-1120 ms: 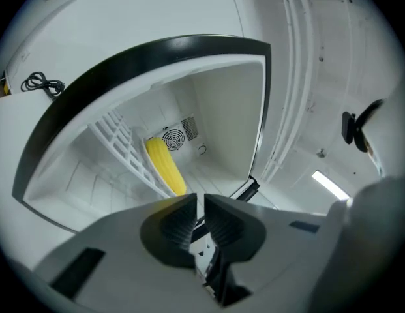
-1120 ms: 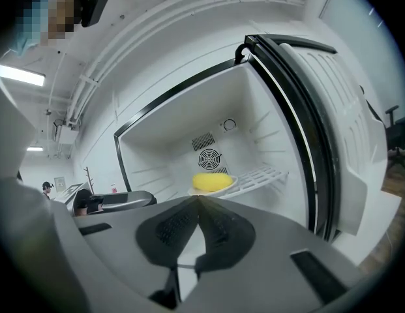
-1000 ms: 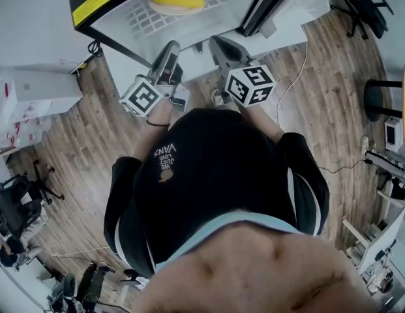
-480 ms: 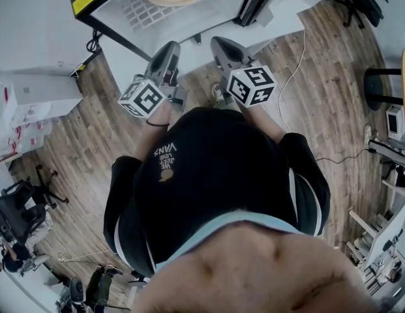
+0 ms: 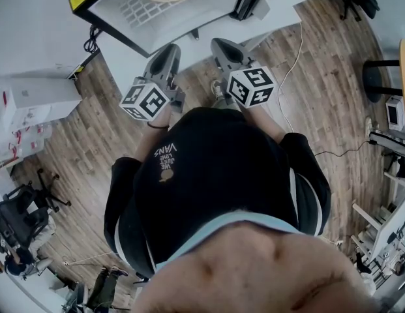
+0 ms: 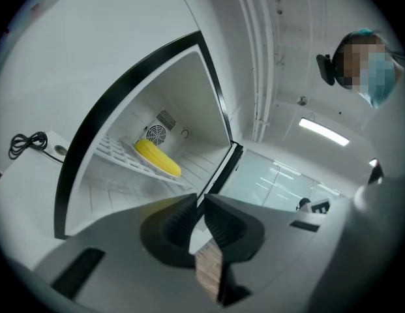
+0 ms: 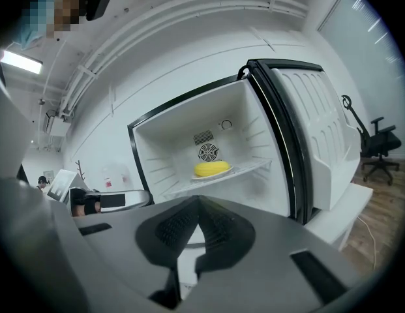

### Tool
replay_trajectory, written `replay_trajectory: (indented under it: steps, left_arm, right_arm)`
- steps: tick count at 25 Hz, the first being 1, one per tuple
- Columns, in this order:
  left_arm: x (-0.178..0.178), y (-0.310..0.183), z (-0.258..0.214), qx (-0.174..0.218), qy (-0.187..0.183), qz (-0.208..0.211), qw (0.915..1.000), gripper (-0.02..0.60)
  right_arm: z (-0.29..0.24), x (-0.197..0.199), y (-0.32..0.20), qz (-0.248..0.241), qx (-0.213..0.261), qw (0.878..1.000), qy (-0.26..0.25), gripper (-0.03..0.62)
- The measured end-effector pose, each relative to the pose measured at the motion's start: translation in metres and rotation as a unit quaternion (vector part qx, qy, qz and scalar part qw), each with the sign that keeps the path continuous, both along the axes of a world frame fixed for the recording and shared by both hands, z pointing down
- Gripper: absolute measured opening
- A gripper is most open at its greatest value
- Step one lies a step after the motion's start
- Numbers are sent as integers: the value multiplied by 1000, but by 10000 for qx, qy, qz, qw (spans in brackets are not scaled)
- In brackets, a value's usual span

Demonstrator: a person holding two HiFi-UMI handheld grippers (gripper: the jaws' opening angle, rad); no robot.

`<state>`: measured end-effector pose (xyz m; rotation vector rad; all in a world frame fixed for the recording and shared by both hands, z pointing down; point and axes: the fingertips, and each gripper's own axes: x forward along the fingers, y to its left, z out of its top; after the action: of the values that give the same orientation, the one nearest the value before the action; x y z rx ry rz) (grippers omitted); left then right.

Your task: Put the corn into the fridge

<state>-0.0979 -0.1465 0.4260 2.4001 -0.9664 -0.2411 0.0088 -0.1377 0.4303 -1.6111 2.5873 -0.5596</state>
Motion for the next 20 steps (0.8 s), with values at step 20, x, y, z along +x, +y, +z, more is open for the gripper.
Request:
replay_trajectory:
  steps: [20]
  left_arm:
    - [-8, 28, 14, 3, -192, 50, 9998, 41]
  right_arm:
    - [9, -6, 26, 87, -94, 9999, 100, 12]
